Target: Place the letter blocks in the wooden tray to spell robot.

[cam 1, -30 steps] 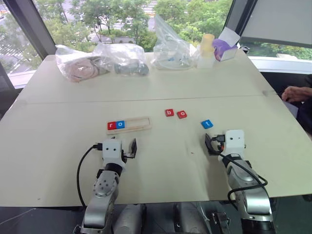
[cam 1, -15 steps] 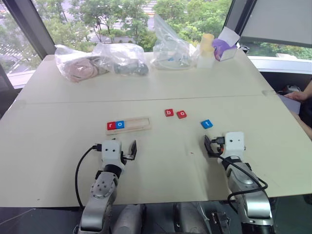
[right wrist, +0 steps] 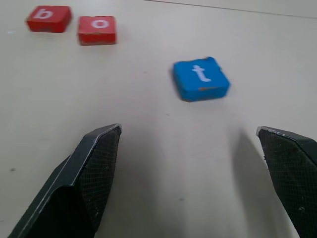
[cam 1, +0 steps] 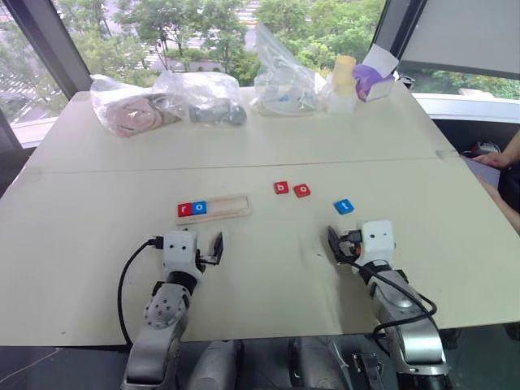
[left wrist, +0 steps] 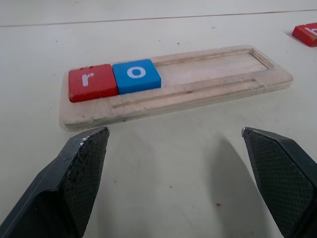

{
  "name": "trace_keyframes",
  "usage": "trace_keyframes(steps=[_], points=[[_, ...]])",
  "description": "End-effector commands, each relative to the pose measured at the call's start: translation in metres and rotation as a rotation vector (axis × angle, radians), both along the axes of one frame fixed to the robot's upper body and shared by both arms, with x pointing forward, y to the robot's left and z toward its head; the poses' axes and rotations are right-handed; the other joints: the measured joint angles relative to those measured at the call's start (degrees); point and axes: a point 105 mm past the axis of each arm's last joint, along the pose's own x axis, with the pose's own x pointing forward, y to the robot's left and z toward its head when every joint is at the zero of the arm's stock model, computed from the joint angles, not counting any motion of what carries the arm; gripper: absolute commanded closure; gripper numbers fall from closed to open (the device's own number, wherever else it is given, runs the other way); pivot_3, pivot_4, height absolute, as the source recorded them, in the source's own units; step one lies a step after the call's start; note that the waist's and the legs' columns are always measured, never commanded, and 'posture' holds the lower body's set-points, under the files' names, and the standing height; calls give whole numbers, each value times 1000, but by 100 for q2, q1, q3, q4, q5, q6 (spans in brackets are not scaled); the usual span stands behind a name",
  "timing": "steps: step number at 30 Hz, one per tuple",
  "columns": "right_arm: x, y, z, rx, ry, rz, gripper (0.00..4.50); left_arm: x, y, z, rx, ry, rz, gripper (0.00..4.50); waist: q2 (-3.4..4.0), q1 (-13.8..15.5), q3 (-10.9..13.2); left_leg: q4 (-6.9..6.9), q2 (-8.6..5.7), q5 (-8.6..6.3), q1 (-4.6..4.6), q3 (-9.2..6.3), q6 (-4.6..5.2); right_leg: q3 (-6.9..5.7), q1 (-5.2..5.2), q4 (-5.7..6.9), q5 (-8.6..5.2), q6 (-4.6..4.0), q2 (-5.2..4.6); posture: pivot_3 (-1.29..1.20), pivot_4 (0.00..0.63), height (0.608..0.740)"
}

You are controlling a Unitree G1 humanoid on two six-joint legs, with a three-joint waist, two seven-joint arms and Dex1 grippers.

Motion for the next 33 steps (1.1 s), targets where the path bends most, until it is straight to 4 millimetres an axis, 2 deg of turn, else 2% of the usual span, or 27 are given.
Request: trace_keyframes(steps=[1, 7, 10, 12, 14, 18, 24, 28, 30, 33], points=[[-1, 11, 1, -16, -17, 58, 23, 0, 7, 15, 1, -54, -13, 0, 0, -9, 0, 0, 0, 0, 0, 0, 0, 0, 0, 0, 0, 0, 0, 0, 150, 740], [1, 17, 24, -88, -54, 264, 23, 0, 19, 25, 35, -45, -118, 0, -2, -5, 4, 1, -2, 0, -2, 2, 0, 0, -1, 0, 1, -2, 1, 0, 150, 740], [1, 25, 50, -40, -42, 437, 23, 0, 14, 37, 66, -27, -362, 0, 8, -10, 15, 3, 0, 0, -3, -1, 0, -4, -2, 2, 1, -3, 2, 0, 150, 740], [-1, 34, 65, 5, -17, 568, 23, 0, 19, 37, 92, 37, -543, 0, 12, -10, 18, 4, 0, 1, -3, -1, 1, -5, -2, 4, 5, -10, 4, 0, 150, 740], [-6, 43, 78, 18, 9, 707, 23, 2, 33, 38, 142, 108, -687, 0, 14, -24, 19, 4, 1, 1, -3, -1, 1, -7, -2, 3, 11, -20, 5, 0, 150, 740], [-11, 48, 90, -75, 44, 892, 23, 16, 60, 49, 229, 177, -836, 0, 13, -25, 24, -4, 0, 0, -7, -1, 4, -12, -6, -6, 10, -21, 5, 0, 150, 740], [-13, 58, 104, -169, 22, 1019, 23, 48, 80, 76, 342, 115, -944, 0, 1, 18, 32, -2, -3, -2, -19, 1, 7, -12, -15, -11, 13, -13, -5, 0, 150, 740], [-15, 68, 109, -167, -4, 1043, 23, 61, 86, 78, 405, 117, -983, 0, 0, 2, 33, -4, -4, -2, -21, 2, 7, -10, -19, -11, 24, 6, -7, 0, 150, 740], [-17, 75, 112, -165, -23, 1063, 23, 70, 86, 73, 491, 122, -1010, 0, -1, -1, 33, -6, -4, -2, -24, 3, 7, -8, -25, -9, 25, 8, -6, 0, 150, 740], [-18, 77, 111, -200, -34, 1067, 23, 78, 84, 69, 495, 120, -1043, 0, -2, 5, 33, -3, -4, -1, -33, 3, 6, -9, -35, -3, 27, 8, -5, 0, 150, 740]])
